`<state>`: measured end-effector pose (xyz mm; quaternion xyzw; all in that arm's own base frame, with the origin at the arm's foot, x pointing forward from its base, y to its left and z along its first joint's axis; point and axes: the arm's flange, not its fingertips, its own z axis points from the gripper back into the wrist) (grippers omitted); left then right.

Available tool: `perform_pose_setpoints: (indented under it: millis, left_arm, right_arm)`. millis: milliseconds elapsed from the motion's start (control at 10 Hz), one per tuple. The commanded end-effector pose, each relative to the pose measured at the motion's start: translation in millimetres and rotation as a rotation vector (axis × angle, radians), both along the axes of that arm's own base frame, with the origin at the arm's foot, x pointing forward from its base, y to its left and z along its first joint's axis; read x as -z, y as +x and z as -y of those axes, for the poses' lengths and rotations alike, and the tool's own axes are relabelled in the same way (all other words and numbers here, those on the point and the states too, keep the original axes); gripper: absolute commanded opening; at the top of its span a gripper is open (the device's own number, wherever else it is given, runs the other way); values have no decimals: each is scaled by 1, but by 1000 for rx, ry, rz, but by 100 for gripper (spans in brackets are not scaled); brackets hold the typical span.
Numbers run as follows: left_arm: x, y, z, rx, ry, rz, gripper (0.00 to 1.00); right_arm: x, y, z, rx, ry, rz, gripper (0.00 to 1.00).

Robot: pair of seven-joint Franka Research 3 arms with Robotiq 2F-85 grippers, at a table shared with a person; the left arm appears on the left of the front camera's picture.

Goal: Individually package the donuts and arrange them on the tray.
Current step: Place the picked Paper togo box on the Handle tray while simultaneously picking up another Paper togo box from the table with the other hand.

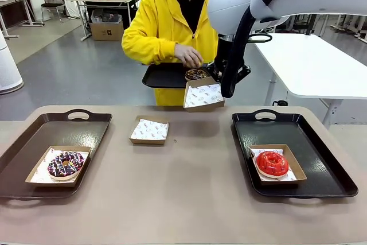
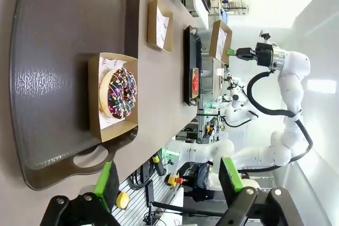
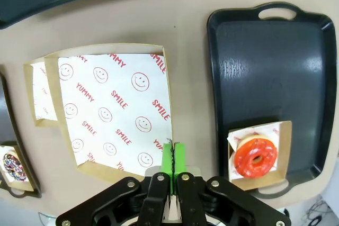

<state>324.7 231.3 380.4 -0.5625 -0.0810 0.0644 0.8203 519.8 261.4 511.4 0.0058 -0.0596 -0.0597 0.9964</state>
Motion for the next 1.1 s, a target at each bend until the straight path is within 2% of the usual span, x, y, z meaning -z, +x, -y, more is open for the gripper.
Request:
perform_pose_setpoints:
  millis: [0,1000]
  left_arm:
    - [-1,-5,2,-1,12,3,99]
    - [-1,-5,2,-1,12,3,99]
  right_arm:
    - [2,-5,2,1,-3,0,0]
    - [2,-5,2,1,-3,0,0]
